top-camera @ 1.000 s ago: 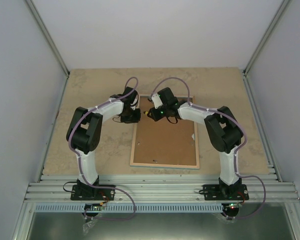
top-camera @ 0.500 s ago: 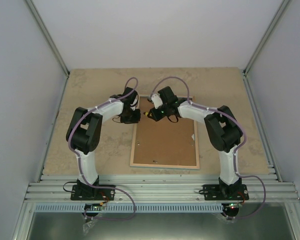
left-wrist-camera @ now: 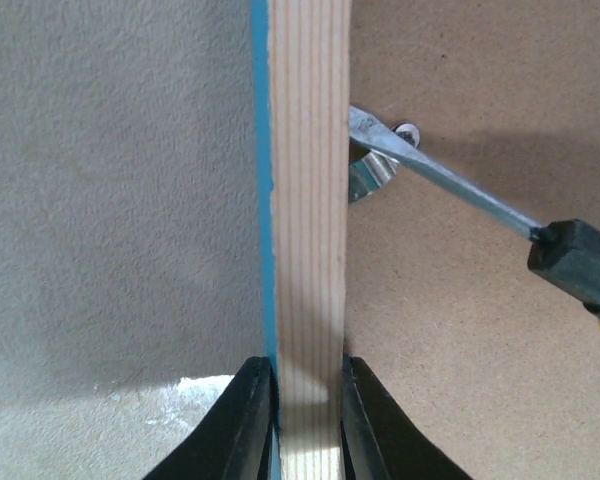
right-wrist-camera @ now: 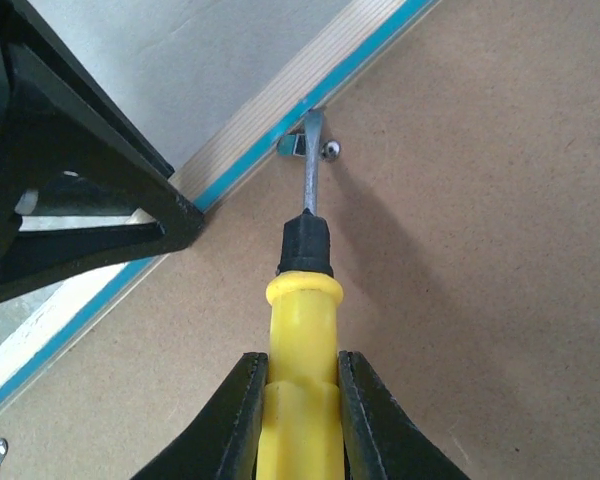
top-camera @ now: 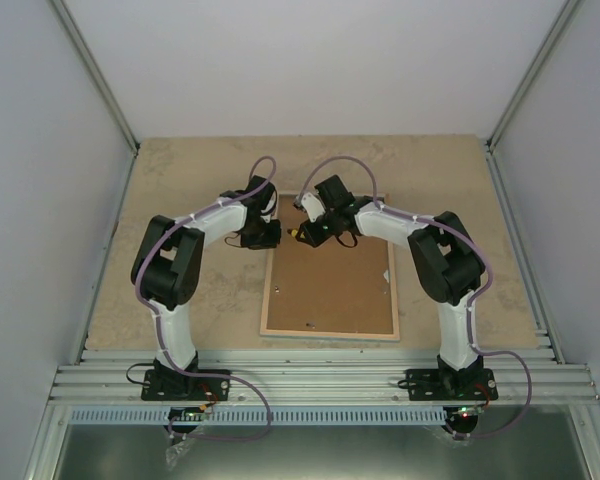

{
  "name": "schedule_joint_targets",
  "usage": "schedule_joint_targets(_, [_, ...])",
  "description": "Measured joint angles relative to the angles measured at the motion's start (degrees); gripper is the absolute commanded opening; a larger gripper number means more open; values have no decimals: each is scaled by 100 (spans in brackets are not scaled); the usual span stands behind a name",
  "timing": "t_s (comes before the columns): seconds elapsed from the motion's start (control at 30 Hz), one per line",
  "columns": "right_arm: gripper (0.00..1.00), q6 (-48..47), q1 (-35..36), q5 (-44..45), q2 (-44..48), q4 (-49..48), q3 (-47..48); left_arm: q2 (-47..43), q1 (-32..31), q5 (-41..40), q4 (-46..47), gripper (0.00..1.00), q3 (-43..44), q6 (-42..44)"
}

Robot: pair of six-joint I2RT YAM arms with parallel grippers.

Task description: Take the photo out of the frame

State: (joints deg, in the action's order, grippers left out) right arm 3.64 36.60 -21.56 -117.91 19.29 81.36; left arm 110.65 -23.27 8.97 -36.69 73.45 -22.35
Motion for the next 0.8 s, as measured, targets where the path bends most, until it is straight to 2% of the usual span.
schedule_joint_targets(0.37, [0,-140,85,-76,0,590,68,-122,44,72,199,11,-212,-61])
schedule_joint_targets(0.8, [1,280,205,890,420,656,-321,-210,68,120,378,11,-365,-101])
